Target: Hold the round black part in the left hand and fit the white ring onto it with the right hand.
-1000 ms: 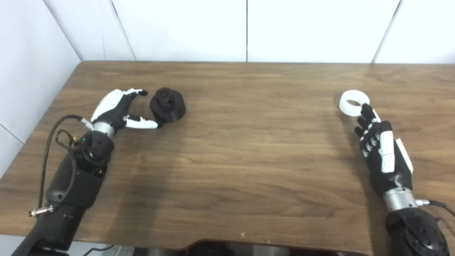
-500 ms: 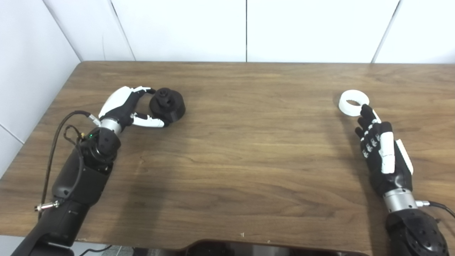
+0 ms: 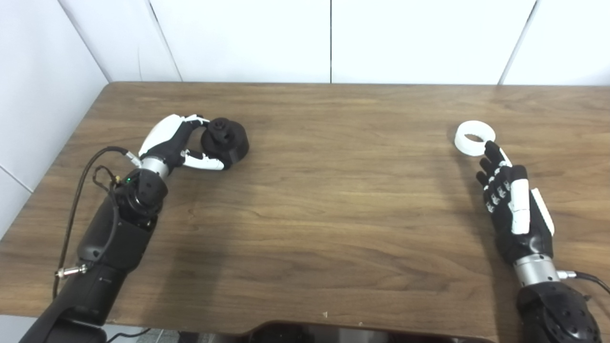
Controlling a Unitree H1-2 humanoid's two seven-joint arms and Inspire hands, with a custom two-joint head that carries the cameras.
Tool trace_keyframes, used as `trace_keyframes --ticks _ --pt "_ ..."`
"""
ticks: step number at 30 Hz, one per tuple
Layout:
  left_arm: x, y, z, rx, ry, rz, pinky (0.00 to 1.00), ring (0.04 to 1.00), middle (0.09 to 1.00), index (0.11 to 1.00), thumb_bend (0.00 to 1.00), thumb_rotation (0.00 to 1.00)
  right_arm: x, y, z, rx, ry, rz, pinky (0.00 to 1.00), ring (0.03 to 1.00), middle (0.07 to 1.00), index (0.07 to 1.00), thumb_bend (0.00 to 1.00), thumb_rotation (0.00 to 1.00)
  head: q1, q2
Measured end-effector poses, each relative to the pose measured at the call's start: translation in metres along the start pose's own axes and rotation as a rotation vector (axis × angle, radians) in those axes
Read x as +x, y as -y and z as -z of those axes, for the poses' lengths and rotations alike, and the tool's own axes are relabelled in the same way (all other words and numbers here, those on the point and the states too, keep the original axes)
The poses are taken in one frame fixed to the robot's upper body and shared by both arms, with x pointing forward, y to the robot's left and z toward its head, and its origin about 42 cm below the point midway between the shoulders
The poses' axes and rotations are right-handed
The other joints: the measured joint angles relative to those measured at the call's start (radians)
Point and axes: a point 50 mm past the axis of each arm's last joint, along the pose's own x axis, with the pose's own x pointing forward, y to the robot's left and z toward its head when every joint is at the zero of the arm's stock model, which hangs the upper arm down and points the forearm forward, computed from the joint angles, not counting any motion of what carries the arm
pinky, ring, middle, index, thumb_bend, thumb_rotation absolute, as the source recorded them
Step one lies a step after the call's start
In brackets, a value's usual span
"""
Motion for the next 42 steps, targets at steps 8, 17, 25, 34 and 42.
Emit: trace_keyframes --ticks 8,17,25,34,42 --pt "0.001 0.000 -0.002 0.002 0.030 -0.031 0.90 0.996 0.920 0.607 0.83 0.17 0.000 0.000 0.000 0.001 0.000 0.000 1.00 1.000 0.990 0.956 0.67 1.00 -0.003 0.000" --pt "0.001 0.001 -0.002 0.002 0.057 -0.058 0.91 0.984 0.908 0.604 0.83 0.18 0.000 0.000 0.000 0.000 -0.001 -0.002 1.00 1.000 0.993 0.955 0.70 1.00 -0.006 0.000" --pt "0.001 0.008 -0.007 -0.012 0.068 -0.062 0.90 0.985 0.908 0.610 0.82 0.16 -0.001 0.000 0.000 -0.001 -0.002 -0.004 1.00 1.000 0.989 0.954 0.71 1.00 -0.008 0.005" --pt "-0.012 0.018 -0.016 -0.025 0.110 -0.041 0.90 0.982 0.906 0.623 0.84 0.15 -0.001 -0.001 0.000 -0.017 -0.006 -0.006 1.00 1.000 0.985 0.958 0.70 1.00 -0.017 0.009" --pt "-0.027 0.031 -0.031 -0.018 0.181 0.002 0.89 0.972 0.905 0.604 0.84 0.16 -0.001 -0.002 0.000 -0.020 -0.007 -0.009 1.00 1.000 0.991 0.969 0.69 1.00 -0.034 0.012"
